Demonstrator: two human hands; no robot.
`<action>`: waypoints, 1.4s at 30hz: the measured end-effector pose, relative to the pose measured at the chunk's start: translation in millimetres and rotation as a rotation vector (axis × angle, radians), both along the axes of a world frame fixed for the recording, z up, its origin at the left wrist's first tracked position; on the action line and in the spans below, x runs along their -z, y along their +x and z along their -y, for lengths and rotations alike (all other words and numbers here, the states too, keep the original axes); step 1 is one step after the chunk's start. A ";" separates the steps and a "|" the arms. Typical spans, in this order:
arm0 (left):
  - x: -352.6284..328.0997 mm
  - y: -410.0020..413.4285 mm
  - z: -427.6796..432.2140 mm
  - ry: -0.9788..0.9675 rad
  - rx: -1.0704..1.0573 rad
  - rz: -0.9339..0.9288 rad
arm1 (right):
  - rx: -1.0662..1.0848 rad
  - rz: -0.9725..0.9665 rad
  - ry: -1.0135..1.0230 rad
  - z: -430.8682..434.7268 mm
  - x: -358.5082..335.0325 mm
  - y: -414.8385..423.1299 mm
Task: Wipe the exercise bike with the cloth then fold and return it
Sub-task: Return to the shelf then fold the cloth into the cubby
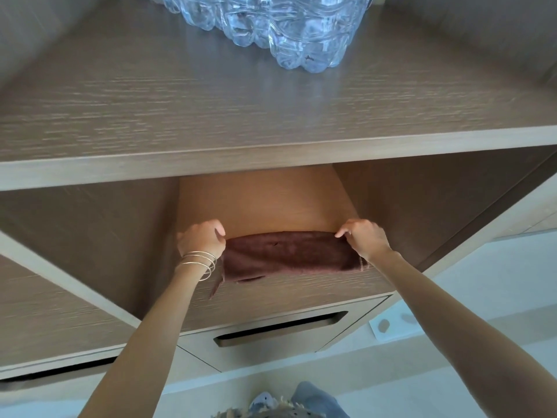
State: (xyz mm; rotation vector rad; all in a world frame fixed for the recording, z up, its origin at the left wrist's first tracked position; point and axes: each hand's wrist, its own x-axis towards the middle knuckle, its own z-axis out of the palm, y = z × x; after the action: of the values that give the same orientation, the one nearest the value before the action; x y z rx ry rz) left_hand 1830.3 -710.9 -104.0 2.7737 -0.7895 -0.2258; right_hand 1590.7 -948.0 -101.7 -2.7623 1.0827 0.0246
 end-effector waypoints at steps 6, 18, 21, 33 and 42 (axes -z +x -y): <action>2.3 -5.7 4.8 -0.001 0.249 0.057 | -0.053 -0.092 -0.018 -20.1 -17.3 10.5; -10.3 -42.9 -19.8 0.290 0.529 -0.162 | -0.468 0.053 0.131 -71.2 0.0 2.6; -6.6 -75.9 -29.1 0.218 0.602 -0.340 | -0.475 0.131 0.036 -56.5 -3.5 -8.2; 17.9 -107.6 -37.5 -0.218 1.152 0.107 | -0.276 0.469 0.032 -145.2 27.9 -74.4; 29.5 -117.0 -31.6 -0.383 1.097 0.276 | -0.150 0.211 -0.142 -177.9 38.4 -63.0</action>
State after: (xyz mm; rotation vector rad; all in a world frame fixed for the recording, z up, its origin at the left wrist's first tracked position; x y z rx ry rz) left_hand 1713.3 -679.3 -133.5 1.7753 -2.0845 0.1245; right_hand 1527.7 -770.1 -140.0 -2.8839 0.8531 -0.3283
